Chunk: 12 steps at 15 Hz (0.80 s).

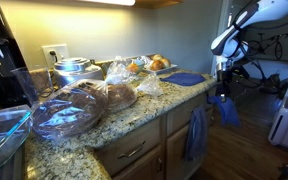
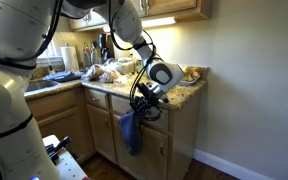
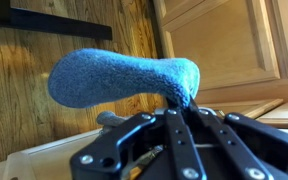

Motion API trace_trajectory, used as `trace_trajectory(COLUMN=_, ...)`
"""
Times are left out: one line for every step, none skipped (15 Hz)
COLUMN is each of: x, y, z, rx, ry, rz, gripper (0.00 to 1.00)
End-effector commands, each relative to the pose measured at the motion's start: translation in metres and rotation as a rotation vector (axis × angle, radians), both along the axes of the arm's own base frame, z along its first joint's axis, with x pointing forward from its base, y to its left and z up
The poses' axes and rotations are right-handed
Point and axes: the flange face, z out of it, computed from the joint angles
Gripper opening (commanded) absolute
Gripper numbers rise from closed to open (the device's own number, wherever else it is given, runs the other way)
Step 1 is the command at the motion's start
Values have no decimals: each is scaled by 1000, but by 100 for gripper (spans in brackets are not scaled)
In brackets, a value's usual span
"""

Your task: Pick up the blue towel from the countertop and hang it on the bottom cabinet.

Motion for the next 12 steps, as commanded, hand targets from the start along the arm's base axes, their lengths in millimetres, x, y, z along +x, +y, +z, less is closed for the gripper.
trace_trajectory(x=-31, y=-2, z=-1, rx=0, ry=38, rz=-13, gripper=6)
trace_trajectory(x=-35, y=-2, z=2, rx=-6, ry=39, rz=-12, gripper=6)
trace_trajectory(x=-40, y=-1, z=5, rx=-7, ry=34, rz=-12, gripper=6)
trace_trajectory(x=-44, y=0, z=6, rx=-5, ry=33, rz=-13, gripper=6)
trace_trajectory(x=-49, y=1, z=9, rx=-8, ry=28, rz=-14, gripper=6)
trace_trajectory(x=-53, y=2, z=12, rx=-10, ry=25, rz=-12, gripper=6)
trace_trajectory(x=-55, y=2, z=13, rx=-13, ry=11, rz=-13, gripper=6)
trace_trajectory(x=-56, y=1, z=14, rx=-8, ry=3, rz=-15, gripper=6)
trace_trajectory(x=-55, y=0, z=16, rx=-2, ry=-9, rz=-20, gripper=6)
trace_trajectory(x=-54, y=0, z=18, rx=3, ry=-18, rz=-19, gripper=6)
trace_trajectory(x=-53, y=2, z=23, rx=2, ry=-30, rz=-17, gripper=6)
trace_trajectory(x=-53, y=2, z=27, rx=9, ry=-39, rz=-11, gripper=6)
